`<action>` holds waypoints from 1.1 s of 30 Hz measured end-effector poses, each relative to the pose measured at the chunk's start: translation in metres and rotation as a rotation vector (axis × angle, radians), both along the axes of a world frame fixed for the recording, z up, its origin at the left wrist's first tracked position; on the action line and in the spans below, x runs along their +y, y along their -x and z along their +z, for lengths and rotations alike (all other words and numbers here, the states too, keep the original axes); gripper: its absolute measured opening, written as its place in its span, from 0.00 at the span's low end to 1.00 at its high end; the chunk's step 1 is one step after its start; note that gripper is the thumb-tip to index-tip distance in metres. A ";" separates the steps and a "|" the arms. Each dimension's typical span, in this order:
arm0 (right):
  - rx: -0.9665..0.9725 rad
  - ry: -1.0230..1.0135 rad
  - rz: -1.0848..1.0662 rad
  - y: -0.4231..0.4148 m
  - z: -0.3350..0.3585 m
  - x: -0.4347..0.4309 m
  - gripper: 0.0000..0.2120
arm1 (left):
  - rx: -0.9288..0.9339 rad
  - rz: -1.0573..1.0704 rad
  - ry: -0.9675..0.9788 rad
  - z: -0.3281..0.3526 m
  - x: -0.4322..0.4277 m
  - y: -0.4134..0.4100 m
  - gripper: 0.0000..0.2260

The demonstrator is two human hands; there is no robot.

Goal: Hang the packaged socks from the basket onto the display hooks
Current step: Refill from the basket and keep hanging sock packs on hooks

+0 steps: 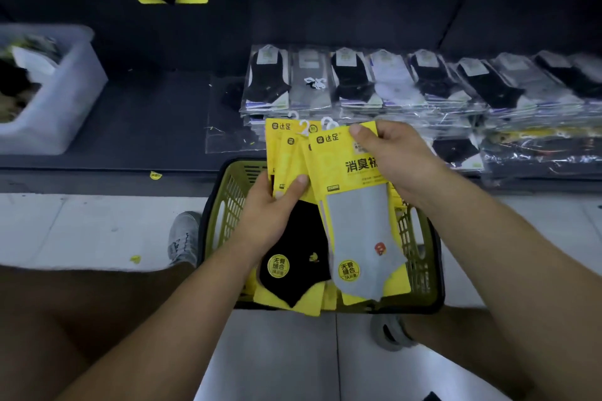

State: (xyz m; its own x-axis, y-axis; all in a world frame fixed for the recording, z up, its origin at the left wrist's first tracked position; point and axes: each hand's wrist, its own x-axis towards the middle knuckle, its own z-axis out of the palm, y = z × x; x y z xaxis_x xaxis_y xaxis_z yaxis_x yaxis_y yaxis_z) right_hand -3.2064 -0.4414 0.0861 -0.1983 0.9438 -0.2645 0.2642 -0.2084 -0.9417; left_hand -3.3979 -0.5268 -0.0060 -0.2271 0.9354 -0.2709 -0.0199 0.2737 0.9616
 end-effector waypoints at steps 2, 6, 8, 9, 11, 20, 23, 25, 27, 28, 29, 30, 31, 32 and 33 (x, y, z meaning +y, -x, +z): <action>-0.046 -0.020 -0.006 0.003 0.010 0.001 0.21 | 0.050 0.024 -0.033 0.003 0.000 0.004 0.09; 0.005 0.002 -0.062 0.005 0.023 0.005 0.20 | 0.089 0.121 -0.048 0.007 -0.001 0.012 0.11; 0.066 0.052 -0.093 0.010 0.021 0.001 0.14 | 0.080 0.181 -0.052 0.011 0.000 0.012 0.09; 0.085 0.078 -0.094 0.015 0.019 -0.003 0.12 | 0.057 0.200 -0.046 0.014 0.000 0.011 0.08; 0.088 0.095 -0.108 0.026 0.010 -0.009 0.12 | -0.036 0.216 -0.031 0.021 0.000 0.006 0.11; 0.098 -0.252 -0.237 0.052 0.029 -0.007 0.14 | -0.251 0.011 -0.100 0.072 0.011 0.003 0.18; 0.157 -0.293 -0.285 0.062 0.054 -0.001 0.17 | -0.214 0.008 -0.145 0.098 0.022 0.015 0.11; 0.233 -0.282 -0.325 0.070 0.069 0.002 0.19 | -0.157 0.027 -0.199 0.119 0.030 0.024 0.15; 0.270 -0.288 -0.326 0.077 0.082 0.006 0.16 | -0.116 0.050 -0.258 0.140 0.036 0.033 0.18; 0.277 -0.296 -0.319 0.080 0.090 0.007 0.14 | -0.112 0.052 -0.284 0.150 0.040 0.037 0.17; 0.294 -0.304 -0.314 0.084 0.098 0.010 0.12 | -0.114 0.047 -0.307 0.159 0.043 0.040 0.14; 0.323 -0.308 -0.308 0.086 0.107 0.013 0.11 | -0.123 0.028 -0.330 0.168 0.047 0.044 0.10; 0.357 -0.309 -0.302 0.089 0.116 0.017 0.10 | -0.137 -0.002 -0.356 0.176 0.051 0.046 0.08; 0.386 -0.308 -0.295 0.091 0.125 0.022 0.09 | -0.153 -0.030 -0.381 0.184 0.055 0.047 0.08; 0.407 -0.311 -0.285 0.093 0.134 0.027 0.09 | -0.170 -0.043 -0.402 0.192 0.059 0.049 0.11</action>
State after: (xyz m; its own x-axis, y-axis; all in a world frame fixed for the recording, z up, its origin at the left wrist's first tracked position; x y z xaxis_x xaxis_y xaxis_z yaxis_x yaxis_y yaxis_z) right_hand -3.2991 -0.4148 0.2205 0.0474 0.9958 0.0778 -0.1572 0.0844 -0.9840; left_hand -3.4465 -0.4678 0.1861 -0.1691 0.9818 0.0866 -0.1843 -0.1179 0.9758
